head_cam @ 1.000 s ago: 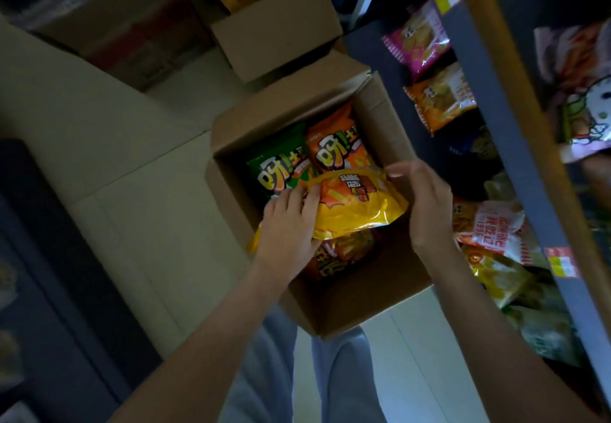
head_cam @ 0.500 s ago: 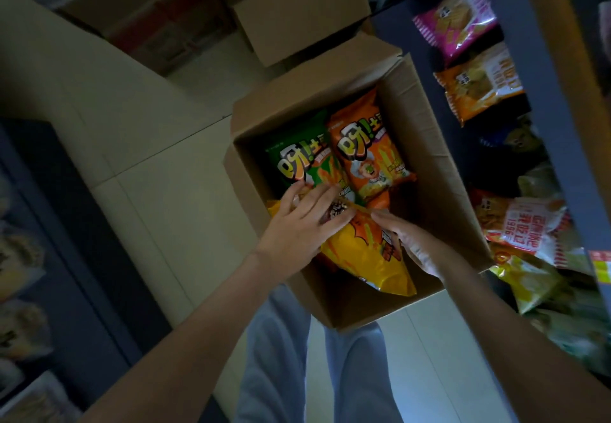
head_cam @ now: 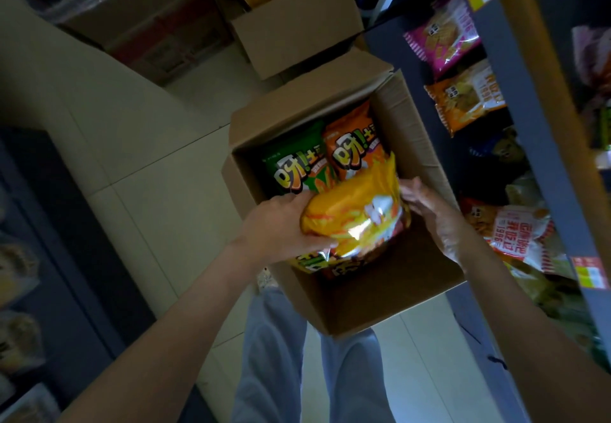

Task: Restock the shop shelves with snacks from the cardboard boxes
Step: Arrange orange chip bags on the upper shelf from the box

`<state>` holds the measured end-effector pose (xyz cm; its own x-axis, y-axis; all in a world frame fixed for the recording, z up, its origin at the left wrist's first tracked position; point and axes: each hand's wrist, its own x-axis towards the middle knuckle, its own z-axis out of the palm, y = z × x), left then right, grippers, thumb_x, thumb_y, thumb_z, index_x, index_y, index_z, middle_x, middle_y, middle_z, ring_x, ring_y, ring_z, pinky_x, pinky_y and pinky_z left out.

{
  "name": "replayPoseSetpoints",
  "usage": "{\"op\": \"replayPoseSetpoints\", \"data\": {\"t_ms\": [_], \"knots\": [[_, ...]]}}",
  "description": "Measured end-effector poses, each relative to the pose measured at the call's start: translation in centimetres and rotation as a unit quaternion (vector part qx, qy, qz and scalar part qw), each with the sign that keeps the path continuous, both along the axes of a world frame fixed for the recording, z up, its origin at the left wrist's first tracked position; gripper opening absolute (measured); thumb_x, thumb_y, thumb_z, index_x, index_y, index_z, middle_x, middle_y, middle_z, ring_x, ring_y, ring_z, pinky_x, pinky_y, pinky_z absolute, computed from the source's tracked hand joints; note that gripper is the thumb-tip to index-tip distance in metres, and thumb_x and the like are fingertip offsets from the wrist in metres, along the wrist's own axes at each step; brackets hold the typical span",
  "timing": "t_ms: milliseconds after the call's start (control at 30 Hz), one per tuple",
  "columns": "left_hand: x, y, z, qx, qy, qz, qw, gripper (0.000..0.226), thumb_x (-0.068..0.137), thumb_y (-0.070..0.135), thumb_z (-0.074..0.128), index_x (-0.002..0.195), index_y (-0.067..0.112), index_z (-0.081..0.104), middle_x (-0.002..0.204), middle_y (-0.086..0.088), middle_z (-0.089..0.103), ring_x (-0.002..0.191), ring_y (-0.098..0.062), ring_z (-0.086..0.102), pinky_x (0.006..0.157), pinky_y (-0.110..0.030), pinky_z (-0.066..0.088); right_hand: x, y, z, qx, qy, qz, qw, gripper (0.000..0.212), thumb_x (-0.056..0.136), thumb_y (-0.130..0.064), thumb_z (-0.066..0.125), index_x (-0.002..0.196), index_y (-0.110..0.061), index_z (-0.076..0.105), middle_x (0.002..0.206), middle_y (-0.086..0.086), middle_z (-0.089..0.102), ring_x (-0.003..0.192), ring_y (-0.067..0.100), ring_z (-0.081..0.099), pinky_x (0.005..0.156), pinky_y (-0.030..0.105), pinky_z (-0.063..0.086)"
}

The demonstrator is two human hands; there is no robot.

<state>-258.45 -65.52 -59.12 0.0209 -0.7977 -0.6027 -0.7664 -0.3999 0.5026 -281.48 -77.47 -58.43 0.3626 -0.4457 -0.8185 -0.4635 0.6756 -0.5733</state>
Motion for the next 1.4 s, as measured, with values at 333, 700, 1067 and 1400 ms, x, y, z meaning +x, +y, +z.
{"op": "replayPoseSetpoints", "data": {"t_ms": [333, 700, 1067, 1400], "knots": [[0.6, -1.3, 0.7, 0.071, 0.322, 0.447, 0.832, 0.062, 0.049, 0.074, 0.072, 0.103, 0.048, 0.055, 0.104, 0.013, 0.07, 0.094, -0.014, 0.07, 0.089, -0.045, 0.054, 3.9, 2.7, -1.3, 0.079, -0.112, -0.08, 0.987, 0.107, 0.049, -0.061, 0.086, 0.141, -0.027, 0.043, 0.132, 0.002, 0.062, 0.121, 0.023, 0.058, 0.1, 0.048, 0.047], [3.8, -1.5, 2.1, -0.089, 0.248, 0.356, 0.897, 0.128, 0.057, 0.068, 0.077, 0.148, 0.041, -0.008, 0.157, 0.002, 0.02, 0.142, -0.013, 0.03, 0.112, -0.047, 0.035, 8.0, 0.5, 0.3, -0.005, -0.04, 0.088, 0.995, 0.104, 0.053, -0.057, 0.084, 0.144, -0.042, 0.035, 0.137, -0.014, 0.053, 0.13, 0.012, 0.047, 0.11, 0.043, 0.037], [6.8, -9.0, 10.6, -0.149, -0.318, -0.381, 0.855, 0.101, 0.074, 0.067, 0.061, 0.152, 0.027, 0.01, 0.155, -0.016, 0.025, 0.146, -0.031, 0.017, 0.11, -0.066, -0.011, 9.3, -3.7, 5.4, -0.278, 0.02, 0.408, 0.87, 0.092, 0.079, -0.036, 0.077, 0.148, -0.047, 0.018, 0.131, -0.02, 0.044, 0.116, 0.003, 0.044, 0.093, 0.024, 0.039], [8.5, -9.5, 9.5, -0.053, -0.311, -0.292, 0.903, 0.086, 0.073, 0.076, 0.054, 0.137, 0.025, 0.026, 0.125, -0.009, 0.045, 0.105, -0.026, 0.054, 0.086, -0.035, 0.039, 12.9, -6.7, 5.4, -0.438, 0.122, 0.534, 0.713, 0.091, 0.077, -0.049, 0.072, 0.15, -0.034, 0.019, 0.147, -0.007, 0.038, 0.137, 0.018, 0.03, 0.116, 0.039, 0.0]]}}
